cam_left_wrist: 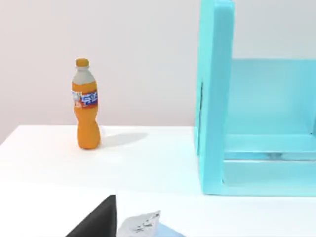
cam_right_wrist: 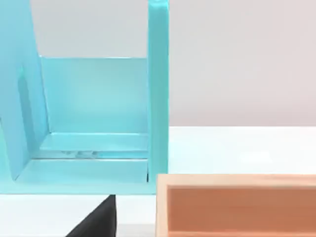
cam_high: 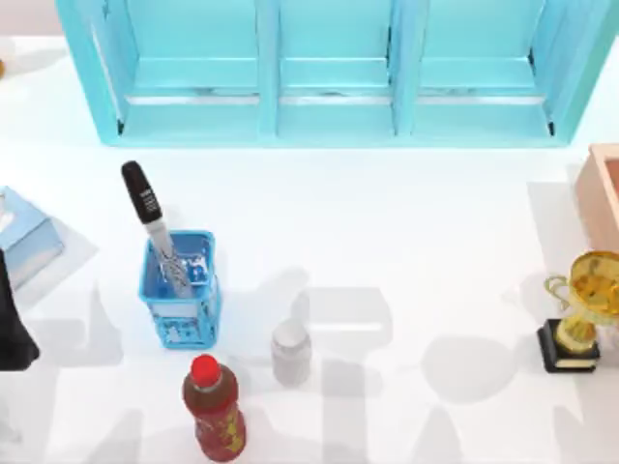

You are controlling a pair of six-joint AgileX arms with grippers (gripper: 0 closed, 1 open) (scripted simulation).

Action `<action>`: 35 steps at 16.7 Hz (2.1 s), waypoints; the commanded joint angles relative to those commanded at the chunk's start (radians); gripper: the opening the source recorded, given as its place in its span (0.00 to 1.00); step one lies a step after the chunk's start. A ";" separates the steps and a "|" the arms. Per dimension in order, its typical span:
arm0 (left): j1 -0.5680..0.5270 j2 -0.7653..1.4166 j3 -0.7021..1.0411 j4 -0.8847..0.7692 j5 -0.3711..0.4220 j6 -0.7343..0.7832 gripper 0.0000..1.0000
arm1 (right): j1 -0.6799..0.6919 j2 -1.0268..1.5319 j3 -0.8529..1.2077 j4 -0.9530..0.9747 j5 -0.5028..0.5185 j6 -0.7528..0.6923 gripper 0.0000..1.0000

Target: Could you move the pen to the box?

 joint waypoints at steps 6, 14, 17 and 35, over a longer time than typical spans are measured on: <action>0.000 0.000 0.000 0.000 0.000 0.000 1.00 | 0.075 0.106 0.082 0.014 0.002 0.013 1.00; 0.000 0.000 0.000 0.000 0.000 0.000 1.00 | 0.435 0.799 0.496 0.101 0.013 0.103 1.00; 0.000 0.000 0.000 0.000 0.000 0.000 1.00 | 0.585 1.148 0.677 0.146 0.015 0.146 1.00; 0.000 0.000 0.000 0.000 0.000 0.000 1.00 | 0.931 1.852 1.068 0.214 0.015 0.232 1.00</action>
